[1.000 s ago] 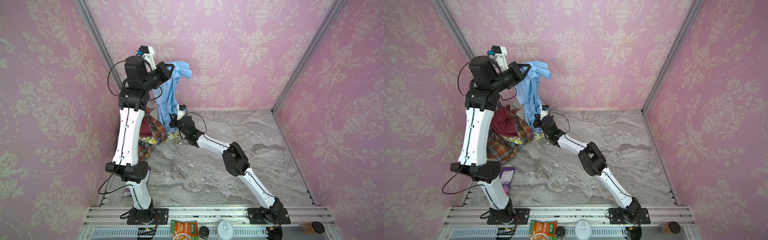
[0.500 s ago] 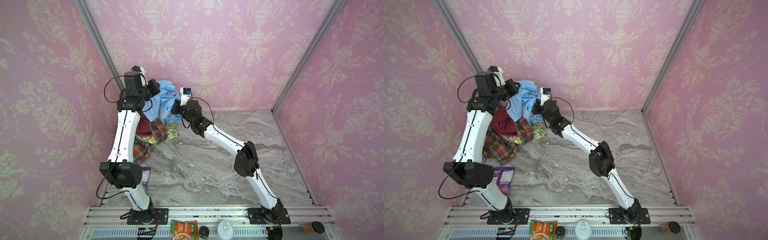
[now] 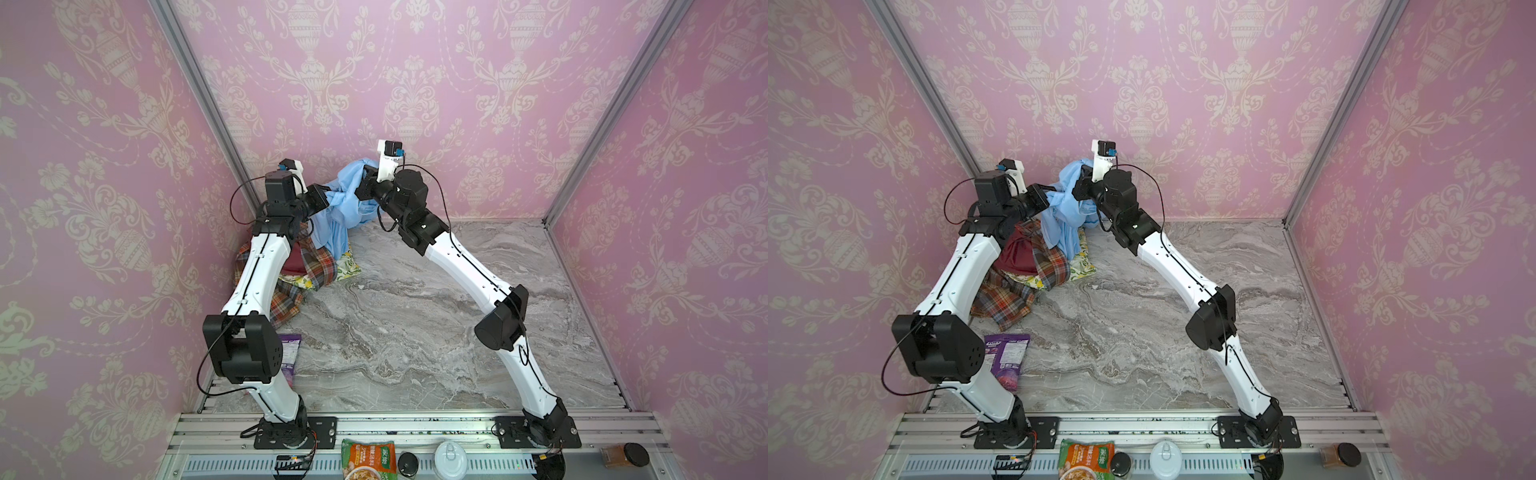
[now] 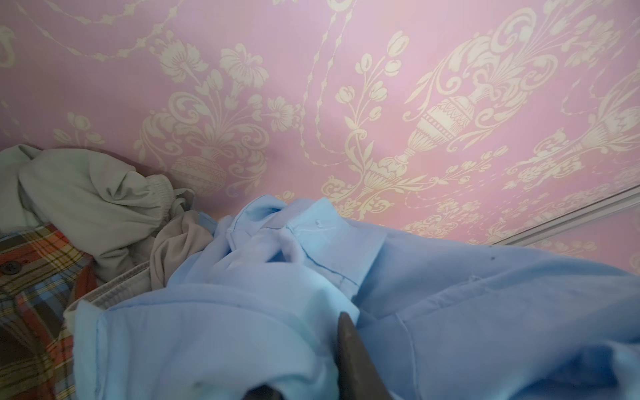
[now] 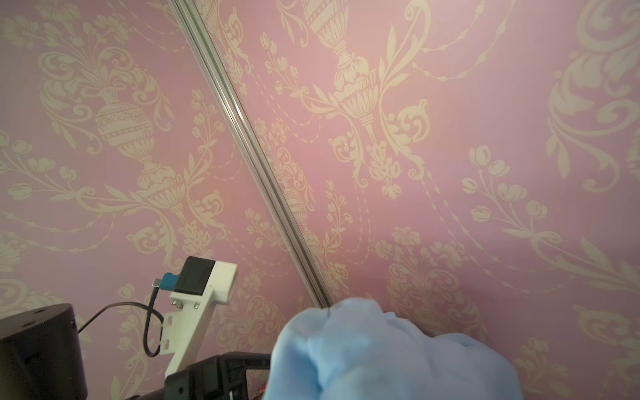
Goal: Pick out a specific cloth from the pile
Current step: 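Reach the right gripper up and grasp the hanging blue shirt, then carry the blue shirt away with the right gripper while the left releases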
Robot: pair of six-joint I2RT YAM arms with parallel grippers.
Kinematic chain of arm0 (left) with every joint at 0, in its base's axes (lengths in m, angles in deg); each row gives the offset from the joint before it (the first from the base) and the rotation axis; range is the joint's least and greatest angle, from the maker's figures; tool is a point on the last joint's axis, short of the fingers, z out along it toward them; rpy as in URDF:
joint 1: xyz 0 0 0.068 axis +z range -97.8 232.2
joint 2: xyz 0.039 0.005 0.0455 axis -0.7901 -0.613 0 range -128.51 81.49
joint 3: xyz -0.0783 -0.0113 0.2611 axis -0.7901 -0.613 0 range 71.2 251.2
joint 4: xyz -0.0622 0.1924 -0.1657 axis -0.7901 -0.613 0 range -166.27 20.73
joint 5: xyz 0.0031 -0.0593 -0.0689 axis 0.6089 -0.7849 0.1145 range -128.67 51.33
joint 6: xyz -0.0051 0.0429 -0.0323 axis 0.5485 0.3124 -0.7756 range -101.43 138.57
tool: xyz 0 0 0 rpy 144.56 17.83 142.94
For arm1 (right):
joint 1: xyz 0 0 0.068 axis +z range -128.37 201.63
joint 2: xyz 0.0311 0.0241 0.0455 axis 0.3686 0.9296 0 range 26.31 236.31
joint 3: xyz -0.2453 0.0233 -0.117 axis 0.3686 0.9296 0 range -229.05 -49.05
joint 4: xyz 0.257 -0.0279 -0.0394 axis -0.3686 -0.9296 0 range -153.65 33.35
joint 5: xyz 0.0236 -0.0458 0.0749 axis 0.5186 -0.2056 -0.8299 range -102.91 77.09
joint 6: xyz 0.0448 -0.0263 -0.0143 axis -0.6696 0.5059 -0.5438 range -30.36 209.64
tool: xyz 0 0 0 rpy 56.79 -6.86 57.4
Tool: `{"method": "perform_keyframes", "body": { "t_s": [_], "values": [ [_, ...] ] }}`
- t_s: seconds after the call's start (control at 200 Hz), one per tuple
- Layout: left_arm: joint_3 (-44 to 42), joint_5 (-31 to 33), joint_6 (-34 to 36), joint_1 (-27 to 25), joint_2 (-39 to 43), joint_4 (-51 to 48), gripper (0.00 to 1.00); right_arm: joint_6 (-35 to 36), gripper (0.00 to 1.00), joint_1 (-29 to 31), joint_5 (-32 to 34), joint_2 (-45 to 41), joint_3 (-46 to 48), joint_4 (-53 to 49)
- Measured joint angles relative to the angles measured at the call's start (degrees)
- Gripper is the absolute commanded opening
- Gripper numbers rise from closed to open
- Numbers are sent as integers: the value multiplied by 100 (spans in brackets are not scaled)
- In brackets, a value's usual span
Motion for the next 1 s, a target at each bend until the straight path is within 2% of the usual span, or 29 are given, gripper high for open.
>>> {"method": "perform_keyframes", "body": {
  "t_s": [0.195, 0.4, 0.71, 1.001],
  "values": [
    [-675, -645, -136, -42, 85, 951, 74, 168, 0, -146, -2, -350, 22, -227],
    [-1071, -1187, 144, -313, 85, 1447, 99, 404, 0, -275, 7, -879, 22, -345],
    [-1453, -1766, 387, -575, 85, 1978, 99, 802, 0, -503, 181, -1545, 57, -745],
    [-1646, -1790, 748, -1202, 85, 2026, 99, 1027, 0, -970, 463, -2682, 1095, -1086]
  ]
}}
